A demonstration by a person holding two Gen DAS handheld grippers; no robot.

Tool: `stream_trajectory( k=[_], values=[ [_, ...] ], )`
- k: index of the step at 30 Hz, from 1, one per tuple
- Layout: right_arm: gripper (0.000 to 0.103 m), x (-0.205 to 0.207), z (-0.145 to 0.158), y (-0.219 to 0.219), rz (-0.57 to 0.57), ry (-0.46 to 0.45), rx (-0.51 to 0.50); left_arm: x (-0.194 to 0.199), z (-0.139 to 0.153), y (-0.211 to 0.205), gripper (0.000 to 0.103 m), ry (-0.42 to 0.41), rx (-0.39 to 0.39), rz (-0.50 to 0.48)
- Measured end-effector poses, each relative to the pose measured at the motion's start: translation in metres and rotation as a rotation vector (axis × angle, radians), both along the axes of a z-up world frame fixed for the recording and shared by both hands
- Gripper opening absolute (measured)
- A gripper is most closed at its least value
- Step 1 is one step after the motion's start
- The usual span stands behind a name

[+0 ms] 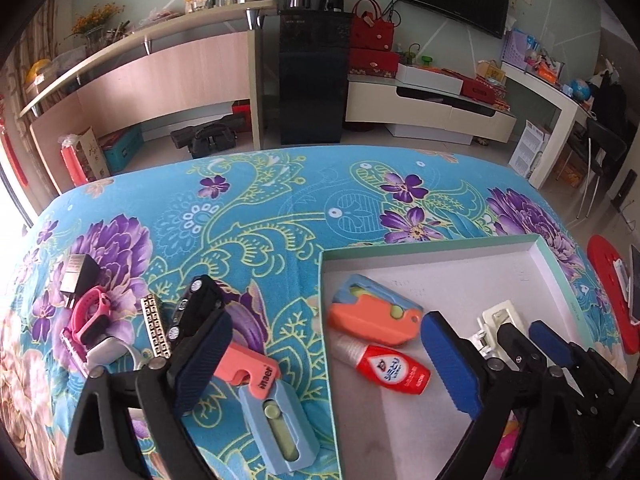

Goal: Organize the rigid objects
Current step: 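Carry the phone stand and orange slider toy into the white tray and release both, then move both open tools back over the remaining objects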

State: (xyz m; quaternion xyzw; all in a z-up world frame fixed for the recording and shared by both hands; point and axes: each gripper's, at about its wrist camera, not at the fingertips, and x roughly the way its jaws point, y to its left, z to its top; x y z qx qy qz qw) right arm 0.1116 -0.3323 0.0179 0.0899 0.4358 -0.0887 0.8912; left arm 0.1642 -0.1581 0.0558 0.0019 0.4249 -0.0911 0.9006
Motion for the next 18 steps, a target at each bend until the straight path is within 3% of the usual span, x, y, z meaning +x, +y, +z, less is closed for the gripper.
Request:
stream_trajectory(
  k=[1, 3, 18],
  values=[
    [0.055, 0.000, 0.001, 0.000, -0.003, -0.004, -0.001, -0.001, 0.001, 0.007, 0.103, -0.005, -0.002, 0.022],
    [0.064, -0.001, 0.002, 0.000, -0.005, -0.013, 0.000, -0.004, 0.003, 0.020, 0.103, -0.009, -0.001, 0.066],
    [0.094, 0.004, 0.014, 0.034, 0.073, -0.070, -0.018, -0.020, 0.000, 0.128, 0.103, -0.033, 0.059, 0.441]
  ],
)
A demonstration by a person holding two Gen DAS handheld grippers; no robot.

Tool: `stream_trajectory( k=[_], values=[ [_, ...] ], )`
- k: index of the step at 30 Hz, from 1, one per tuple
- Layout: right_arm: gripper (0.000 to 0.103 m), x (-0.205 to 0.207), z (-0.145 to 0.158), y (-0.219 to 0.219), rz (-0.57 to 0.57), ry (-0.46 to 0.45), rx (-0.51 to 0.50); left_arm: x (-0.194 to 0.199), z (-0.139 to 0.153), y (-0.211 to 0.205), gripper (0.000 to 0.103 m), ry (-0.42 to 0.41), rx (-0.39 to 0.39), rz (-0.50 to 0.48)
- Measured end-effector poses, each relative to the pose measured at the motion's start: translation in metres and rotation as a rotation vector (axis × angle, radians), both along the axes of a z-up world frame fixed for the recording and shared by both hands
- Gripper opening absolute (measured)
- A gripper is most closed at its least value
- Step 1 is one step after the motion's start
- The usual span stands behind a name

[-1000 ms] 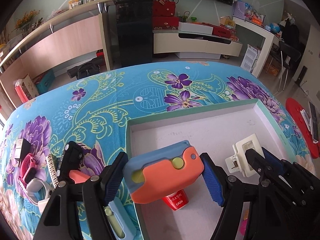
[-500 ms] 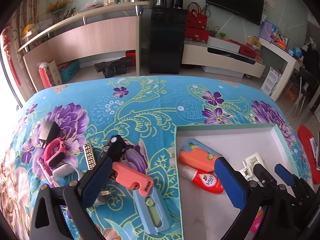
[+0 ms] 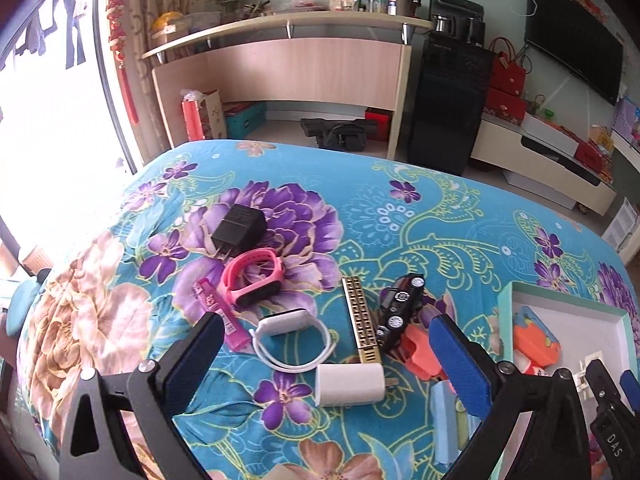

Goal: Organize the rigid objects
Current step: 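Move both open tools back over the remaining objects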

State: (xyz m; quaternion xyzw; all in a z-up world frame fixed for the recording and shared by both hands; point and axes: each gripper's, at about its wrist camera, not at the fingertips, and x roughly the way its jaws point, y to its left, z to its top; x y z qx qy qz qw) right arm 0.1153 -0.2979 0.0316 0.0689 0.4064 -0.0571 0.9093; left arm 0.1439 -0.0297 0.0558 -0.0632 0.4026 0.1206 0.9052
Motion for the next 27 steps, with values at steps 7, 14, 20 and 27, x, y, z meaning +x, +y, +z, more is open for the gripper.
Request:
stream_trajectory(
  k=[7, 14, 20, 27],
  values=[
    [0.098, 0.000, 0.016, 0.024, 0.034, -0.069, 0.074, -0.007, 0.002, 0.042, 0.103, -0.020, -0.014, 0.132],
    [0.100, 0.003, 0.025, 0.058, 0.097, -0.103, 0.113, -0.009, 0.010, 0.067, 0.103, -0.041, -0.002, 0.195],
    [0.100, 0.009, 0.020, 0.091, 0.165, -0.082, 0.063, -0.007, 0.010, 0.080, 0.103, -0.032, 0.003, 0.249],
    [0.100, 0.014, 0.012, 0.123, 0.233, -0.048, 0.062, 0.000, 0.011, 0.105, 0.103, -0.039, -0.029, 0.301]
  ],
)
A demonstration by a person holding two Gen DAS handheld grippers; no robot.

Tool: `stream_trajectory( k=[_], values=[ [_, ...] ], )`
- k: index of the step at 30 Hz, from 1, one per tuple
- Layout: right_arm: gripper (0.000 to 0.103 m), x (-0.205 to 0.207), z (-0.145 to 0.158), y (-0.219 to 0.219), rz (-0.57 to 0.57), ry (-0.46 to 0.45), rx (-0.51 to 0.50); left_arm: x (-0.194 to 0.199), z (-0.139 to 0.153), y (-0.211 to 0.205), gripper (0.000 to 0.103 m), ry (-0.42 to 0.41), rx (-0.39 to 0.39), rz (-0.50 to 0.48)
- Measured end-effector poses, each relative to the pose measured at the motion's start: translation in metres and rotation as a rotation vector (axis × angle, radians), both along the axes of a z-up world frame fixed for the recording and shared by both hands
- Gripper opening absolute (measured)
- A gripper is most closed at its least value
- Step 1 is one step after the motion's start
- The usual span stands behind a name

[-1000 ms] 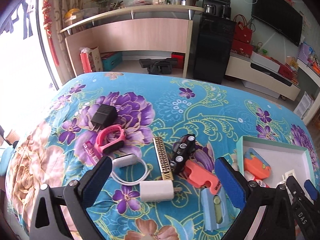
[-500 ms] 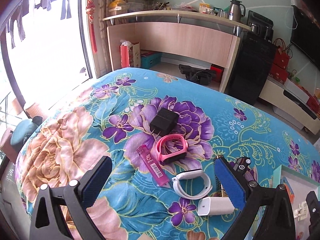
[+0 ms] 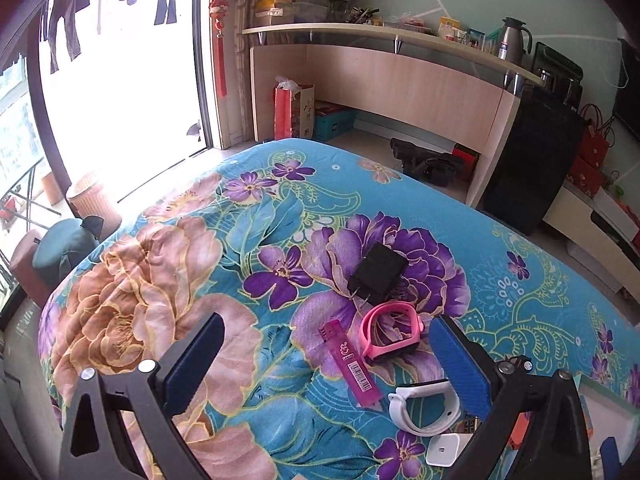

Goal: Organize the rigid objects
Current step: 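Move both open tools back over the remaining objects, then grasp the white charger cube with the right tool while the left tool approaches the white watch band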

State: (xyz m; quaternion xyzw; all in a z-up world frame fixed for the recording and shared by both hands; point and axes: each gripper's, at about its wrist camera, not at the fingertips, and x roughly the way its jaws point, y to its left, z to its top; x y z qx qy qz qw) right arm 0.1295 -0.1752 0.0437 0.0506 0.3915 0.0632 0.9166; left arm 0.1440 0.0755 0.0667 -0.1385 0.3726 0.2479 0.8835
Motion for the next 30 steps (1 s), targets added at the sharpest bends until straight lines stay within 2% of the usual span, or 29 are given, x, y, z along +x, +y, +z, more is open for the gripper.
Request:
stream_trajectory(
  k=[4, 9, 15, 23, 28, 30],
  values=[
    [0.100, 0.001, -0.004, 0.020, 0.037, 0.002, -0.029, 0.005, -0.006, 0.011, 0.103, 0.015, -0.013, 0.004],
    [0.100, 0.003, -0.010, 0.041, 0.088, 0.022, -0.006, 0.003, -0.019, 0.023, 0.103, 0.030, -0.026, -0.002],
    [0.100, -0.001, -0.016, 0.070, 0.165, 0.035, -0.034, -0.002, -0.031, 0.038, 0.103, 0.044, -0.054, -0.001],
    [0.099, -0.006, -0.029, 0.088, 0.228, 0.076, -0.052, 0.001, -0.045, 0.031, 0.103, 0.080, -0.130, -0.090],
    [0.098, -0.005, -0.036, 0.088, 0.233, 0.101, -0.031, 0.007, -0.051, 0.019, 0.103, 0.119, -0.120, -0.140],
    [0.093, -0.005, -0.039, 0.088, 0.236, 0.112, -0.023, 0.008, -0.052, 0.015, 0.103, 0.131, -0.125, -0.162]
  ],
)
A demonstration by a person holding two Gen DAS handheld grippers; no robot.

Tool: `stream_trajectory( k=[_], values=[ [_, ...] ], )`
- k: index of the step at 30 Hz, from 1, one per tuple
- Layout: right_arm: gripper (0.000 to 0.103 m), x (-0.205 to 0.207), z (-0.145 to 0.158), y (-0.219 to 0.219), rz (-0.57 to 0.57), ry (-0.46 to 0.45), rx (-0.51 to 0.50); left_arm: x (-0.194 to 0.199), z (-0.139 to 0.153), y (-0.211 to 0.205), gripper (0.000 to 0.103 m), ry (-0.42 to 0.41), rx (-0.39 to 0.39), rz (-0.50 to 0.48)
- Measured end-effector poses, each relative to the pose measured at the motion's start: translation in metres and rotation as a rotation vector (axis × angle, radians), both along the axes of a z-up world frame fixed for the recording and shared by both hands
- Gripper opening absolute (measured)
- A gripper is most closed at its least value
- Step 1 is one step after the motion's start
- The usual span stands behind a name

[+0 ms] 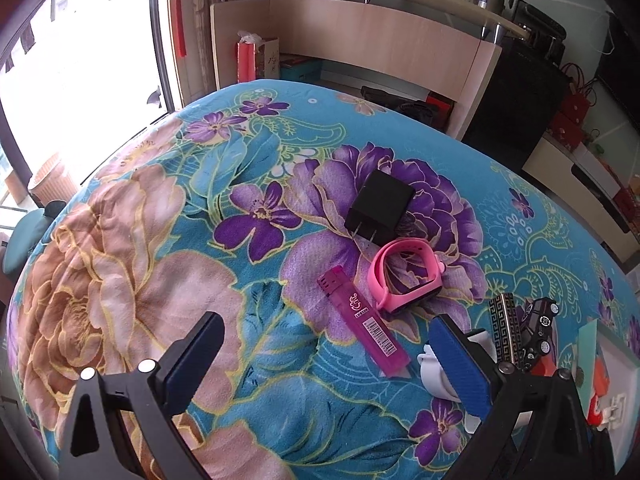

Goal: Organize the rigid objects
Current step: 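Grasp the white charger cube with the right tool while the left tool approaches the white watch band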

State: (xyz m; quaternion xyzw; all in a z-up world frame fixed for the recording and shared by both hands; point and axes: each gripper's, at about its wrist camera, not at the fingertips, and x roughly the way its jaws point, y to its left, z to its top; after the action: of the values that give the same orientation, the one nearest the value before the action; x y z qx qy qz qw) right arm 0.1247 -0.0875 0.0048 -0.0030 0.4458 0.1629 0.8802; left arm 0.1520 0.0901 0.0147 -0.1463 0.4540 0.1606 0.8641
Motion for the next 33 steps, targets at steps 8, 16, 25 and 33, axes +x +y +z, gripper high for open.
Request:
stream_trajectory(
  k=[8, 16, 25, 33],
  values=[
    [0.079, 0.003, -0.011, -0.001, 0.016, 0.060, 0.051, 0.005, -0.004, -0.013, 0.103, 0.034, -0.020, -0.074],
    [0.073, 0.009, -0.020, -0.002, 0.011, 0.081, 0.077, 0.009, -0.010, -0.023, 0.103, 0.065, -0.018, -0.116],
    [0.062, 0.009, -0.018, -0.003, 0.026, 0.081, 0.115, 0.012, -0.013, -0.029, 0.103, 0.086, -0.010, -0.130],
    [0.062, 0.010, -0.015, -0.015, 0.001, 0.086, 0.106, 0.015, -0.014, -0.039, 0.103, 0.093, 0.025, -0.165]
  ],
)
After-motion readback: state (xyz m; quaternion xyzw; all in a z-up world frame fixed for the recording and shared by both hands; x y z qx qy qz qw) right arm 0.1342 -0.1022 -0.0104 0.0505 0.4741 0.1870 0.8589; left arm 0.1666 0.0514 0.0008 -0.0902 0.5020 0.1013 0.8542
